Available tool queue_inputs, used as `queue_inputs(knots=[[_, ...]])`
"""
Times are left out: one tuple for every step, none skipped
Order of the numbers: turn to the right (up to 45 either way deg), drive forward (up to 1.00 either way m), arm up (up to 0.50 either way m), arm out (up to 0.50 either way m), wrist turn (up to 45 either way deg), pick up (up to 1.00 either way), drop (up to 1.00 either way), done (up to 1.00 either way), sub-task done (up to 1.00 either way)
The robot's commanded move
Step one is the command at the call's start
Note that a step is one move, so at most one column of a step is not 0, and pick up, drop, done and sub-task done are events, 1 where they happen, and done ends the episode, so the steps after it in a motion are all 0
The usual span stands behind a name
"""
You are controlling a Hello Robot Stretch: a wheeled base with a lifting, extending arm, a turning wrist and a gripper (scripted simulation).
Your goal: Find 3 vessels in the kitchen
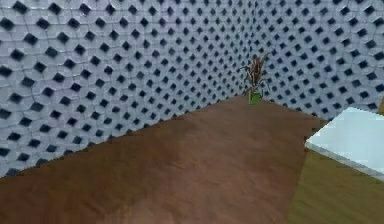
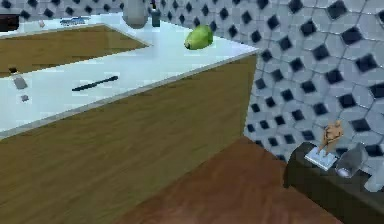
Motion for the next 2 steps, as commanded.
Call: queue_inputs(knots=[[0.0,1.00,0.00,0.00,0.0,0.00,0.00,0.00,0.00],[0.0,0.15,0.00,0.00,0.0,0.00,0.00,0.00,0.00]])
